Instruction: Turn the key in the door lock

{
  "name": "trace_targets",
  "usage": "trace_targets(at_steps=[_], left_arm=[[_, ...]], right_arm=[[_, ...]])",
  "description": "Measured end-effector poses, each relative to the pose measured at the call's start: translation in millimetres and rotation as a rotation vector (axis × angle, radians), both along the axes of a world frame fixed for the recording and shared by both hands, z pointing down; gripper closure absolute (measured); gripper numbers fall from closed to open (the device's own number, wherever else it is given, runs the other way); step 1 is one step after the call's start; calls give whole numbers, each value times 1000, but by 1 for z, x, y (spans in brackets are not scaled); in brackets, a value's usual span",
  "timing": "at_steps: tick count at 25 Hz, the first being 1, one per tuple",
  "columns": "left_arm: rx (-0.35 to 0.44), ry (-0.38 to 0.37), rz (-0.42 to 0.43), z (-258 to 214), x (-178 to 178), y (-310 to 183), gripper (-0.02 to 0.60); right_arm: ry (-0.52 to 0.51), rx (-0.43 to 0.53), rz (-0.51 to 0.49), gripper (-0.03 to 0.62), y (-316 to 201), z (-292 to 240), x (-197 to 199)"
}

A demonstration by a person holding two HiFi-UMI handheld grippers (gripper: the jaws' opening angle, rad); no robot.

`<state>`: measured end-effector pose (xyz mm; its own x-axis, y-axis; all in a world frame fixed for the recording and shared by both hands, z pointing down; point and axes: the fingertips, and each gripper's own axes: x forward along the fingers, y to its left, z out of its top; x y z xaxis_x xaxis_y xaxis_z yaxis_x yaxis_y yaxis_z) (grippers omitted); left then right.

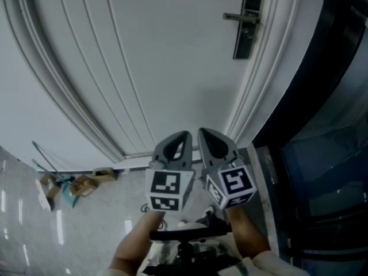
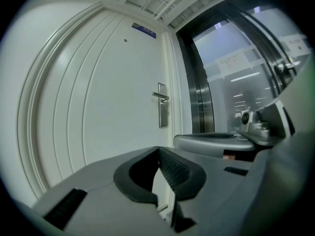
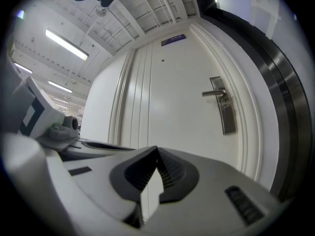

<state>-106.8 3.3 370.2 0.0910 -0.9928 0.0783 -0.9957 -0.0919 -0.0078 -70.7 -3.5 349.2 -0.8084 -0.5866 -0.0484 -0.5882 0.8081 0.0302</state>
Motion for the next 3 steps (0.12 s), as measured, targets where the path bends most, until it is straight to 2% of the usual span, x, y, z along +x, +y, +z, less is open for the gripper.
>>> trace_targets(at_steps=[3], left_arm=[[0, -2, 6, -2, 3, -6, 566]], right_arm=[[7, 8, 8, 586, -5, -4, 1]])
